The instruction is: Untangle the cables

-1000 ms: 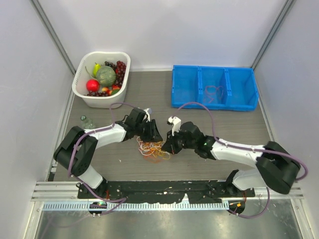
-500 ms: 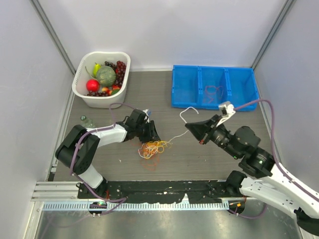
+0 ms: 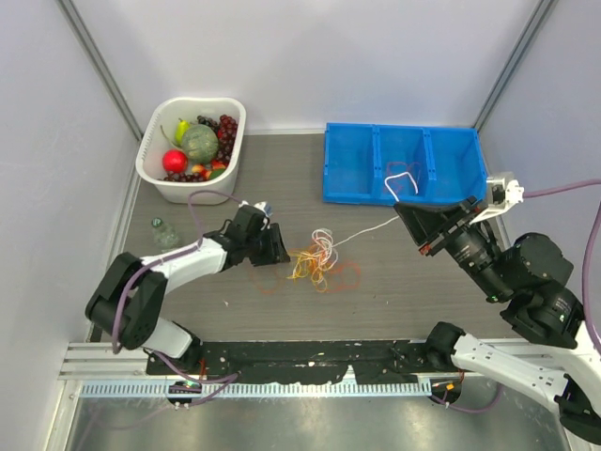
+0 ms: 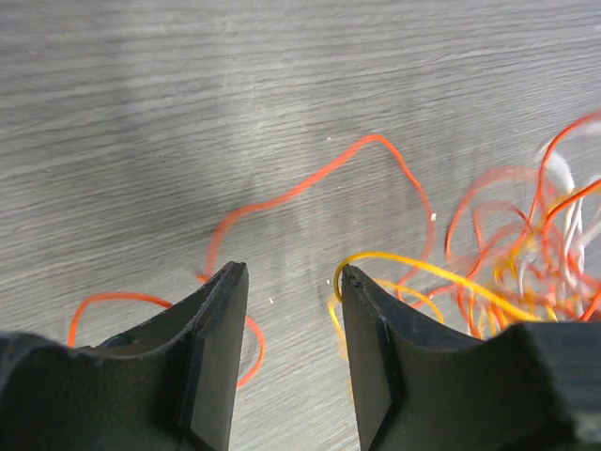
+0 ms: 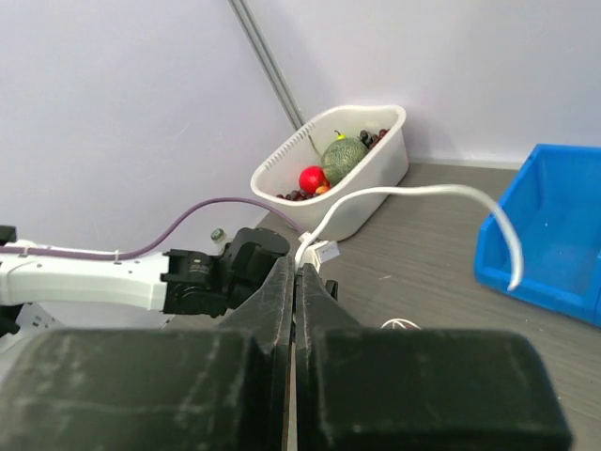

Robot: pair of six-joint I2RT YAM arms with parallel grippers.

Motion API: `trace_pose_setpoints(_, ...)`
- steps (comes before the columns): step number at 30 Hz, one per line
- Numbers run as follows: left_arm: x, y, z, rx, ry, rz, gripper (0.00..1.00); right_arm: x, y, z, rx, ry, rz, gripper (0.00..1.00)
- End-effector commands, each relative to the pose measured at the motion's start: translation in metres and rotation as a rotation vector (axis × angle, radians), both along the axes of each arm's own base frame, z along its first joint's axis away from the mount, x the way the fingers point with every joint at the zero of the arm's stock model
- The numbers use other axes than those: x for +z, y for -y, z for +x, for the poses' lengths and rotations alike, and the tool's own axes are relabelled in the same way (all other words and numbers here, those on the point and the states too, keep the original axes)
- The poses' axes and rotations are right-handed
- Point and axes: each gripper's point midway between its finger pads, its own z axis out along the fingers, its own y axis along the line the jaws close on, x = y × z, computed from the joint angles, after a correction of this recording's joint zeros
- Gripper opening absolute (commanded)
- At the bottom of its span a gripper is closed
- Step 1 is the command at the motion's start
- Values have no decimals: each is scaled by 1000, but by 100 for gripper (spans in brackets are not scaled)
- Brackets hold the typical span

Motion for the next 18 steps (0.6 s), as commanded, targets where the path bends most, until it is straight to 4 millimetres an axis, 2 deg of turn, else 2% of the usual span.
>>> trace_pose_setpoints(1,43,-14,8,6,133,16,52,29,-13,3,35,64,40,1)
trace_pose_setpoints(5,111,15,2,-142,302,-168,76,1,-38,13,78,14,3,1)
trace_pose_setpoints(7,140,33,-12,-238,391,-215,82,-1,-44,15,88,7,14,1)
trace_pose_setpoints(9,158,50,-27,-313,468,-210,87,-2,-47,15,99,2,22,1)
trace_pose_setpoints(11,168,67,-41,-379,556,-164,89,1,-48,14,107,6,31,1)
trace_pose_setpoints(14,169,88,-49,-435,718,-56,88,8,-49,12,118,16,44,1)
trace_pose_setpoints(18,166,115,-42,-437,826,26,88,20,-53,8,147,17,63,0)
